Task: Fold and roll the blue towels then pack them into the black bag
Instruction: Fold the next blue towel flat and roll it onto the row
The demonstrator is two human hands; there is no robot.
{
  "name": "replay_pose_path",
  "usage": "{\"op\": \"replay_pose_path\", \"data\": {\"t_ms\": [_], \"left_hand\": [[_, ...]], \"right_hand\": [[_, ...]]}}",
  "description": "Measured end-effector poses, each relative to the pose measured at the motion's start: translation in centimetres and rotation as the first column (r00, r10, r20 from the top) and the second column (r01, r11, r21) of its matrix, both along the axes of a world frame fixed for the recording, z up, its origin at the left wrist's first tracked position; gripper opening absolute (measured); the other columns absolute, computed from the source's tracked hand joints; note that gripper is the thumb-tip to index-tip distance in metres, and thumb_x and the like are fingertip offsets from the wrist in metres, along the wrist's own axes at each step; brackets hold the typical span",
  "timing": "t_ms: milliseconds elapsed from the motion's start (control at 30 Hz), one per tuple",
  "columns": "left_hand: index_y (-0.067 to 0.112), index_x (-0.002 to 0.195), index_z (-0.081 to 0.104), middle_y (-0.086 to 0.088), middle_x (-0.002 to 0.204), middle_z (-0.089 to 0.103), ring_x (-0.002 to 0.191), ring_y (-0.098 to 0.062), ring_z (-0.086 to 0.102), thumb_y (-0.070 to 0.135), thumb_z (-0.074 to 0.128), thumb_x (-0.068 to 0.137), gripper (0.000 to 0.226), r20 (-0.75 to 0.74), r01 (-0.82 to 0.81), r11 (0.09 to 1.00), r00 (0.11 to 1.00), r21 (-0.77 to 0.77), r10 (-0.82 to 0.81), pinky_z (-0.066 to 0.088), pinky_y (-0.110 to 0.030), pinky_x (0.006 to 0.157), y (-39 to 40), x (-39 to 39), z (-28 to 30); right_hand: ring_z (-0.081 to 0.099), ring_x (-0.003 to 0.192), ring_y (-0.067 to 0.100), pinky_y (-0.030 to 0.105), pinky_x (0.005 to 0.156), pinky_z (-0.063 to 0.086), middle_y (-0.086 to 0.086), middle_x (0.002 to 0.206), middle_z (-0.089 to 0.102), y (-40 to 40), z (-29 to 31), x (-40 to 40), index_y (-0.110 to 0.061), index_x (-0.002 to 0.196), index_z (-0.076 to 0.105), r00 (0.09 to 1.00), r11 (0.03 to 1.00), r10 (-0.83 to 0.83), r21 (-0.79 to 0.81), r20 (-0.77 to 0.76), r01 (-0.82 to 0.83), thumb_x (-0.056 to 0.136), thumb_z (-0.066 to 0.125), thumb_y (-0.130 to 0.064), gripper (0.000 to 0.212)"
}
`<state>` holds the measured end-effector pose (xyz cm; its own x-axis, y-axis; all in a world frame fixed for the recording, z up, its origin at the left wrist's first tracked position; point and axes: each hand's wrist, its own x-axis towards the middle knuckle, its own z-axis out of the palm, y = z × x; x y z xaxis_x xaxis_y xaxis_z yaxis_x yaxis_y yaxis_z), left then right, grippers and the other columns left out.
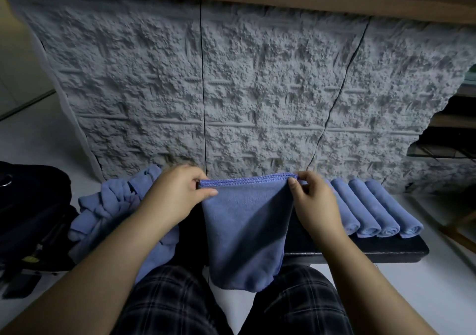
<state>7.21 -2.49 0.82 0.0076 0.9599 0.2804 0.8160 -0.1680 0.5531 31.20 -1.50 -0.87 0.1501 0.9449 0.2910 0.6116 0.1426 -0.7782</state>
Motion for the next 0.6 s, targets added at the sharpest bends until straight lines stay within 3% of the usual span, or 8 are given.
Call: {"op": "replay_pose_path", "data": {"t_ms": [133,233,300,500,600], "left_hand": [[0.027,0.067,0.055,0.005,0.045,0.055,0.038,-0.003,0.043,0.019,0.068,0.083,0.022,0.192,-0.038,0.992,0.979,-0.123,0.061,0.034,-0.023,0.046,2.7,0.4,-3.6],[0.021,0.074,0.053,-0.002,0.057,0.065,0.033,-0.008,0.049,0.014,0.059,0.089,0.018,0.475,-0.026,0.977,0.871,-0.212,0.126,0.036,-0.016,0.037,4.5,1.0,-5.0],[0.02,0.078,0.049,-0.007,0.068,0.065,0.042,-0.013,0.055,0.014,0.054,0.093,0.017,0.594,-0.014,0.966,0.786,-0.257,0.169,0.037,-0.015,0.037,5.7,1.4,-5.6],[0.022,0.077,0.047,-0.005,0.071,0.063,0.062,-0.018,0.058,0.009,0.05,0.094,0.021,0.683,-0.049,0.976,0.707,-0.214,0.186,0.043,-0.026,0.058,9.0,2.0,-6.7],[0.023,0.079,0.047,-0.003,0.074,0.064,0.066,-0.014,0.06,0.008,0.05,0.094,0.021,0.697,-0.026,0.984,0.703,-0.174,0.142,0.047,-0.022,0.061,10.5,1.7,-7.4]], "right_hand": [[0.054,0.047,0.016,0.032,0.053,0.046,0.003,0.054,0.059,2.4,-2.6,-0.4,-0.007,0.084,0.052,0.985,0.988,0.006,-0.148,-0.17,-0.031,0.097,0.049,-0.017,0.017],[0.061,0.051,0.019,0.029,0.053,0.048,0.004,0.06,0.065,4.2,-3.7,-0.8,-0.011,0.087,0.051,0.965,0.983,-0.01,-0.177,-0.261,-0.038,0.099,0.046,-0.016,0.014],[0.066,0.059,0.02,0.029,0.057,0.049,0.004,0.067,0.068,5.4,-4.0,-1.0,-0.018,0.085,0.049,0.957,0.982,-0.016,-0.186,-0.29,-0.04,0.1,0.044,-0.016,0.015],[0.068,0.072,0.015,0.03,0.069,0.052,-0.001,0.075,0.068,9.0,-5.4,-1.4,-0.027,0.085,0.045,0.948,0.985,-0.014,-0.165,-0.317,-0.041,0.1,0.043,-0.017,0.018],[0.066,0.073,0.011,0.028,0.071,0.052,-0.003,0.076,0.066,10.4,-5.6,-1.6,-0.023,0.092,0.046,0.951,0.989,0.005,-0.142,-0.311,-0.051,0.1,0.042,-0.017,0.011]]}}
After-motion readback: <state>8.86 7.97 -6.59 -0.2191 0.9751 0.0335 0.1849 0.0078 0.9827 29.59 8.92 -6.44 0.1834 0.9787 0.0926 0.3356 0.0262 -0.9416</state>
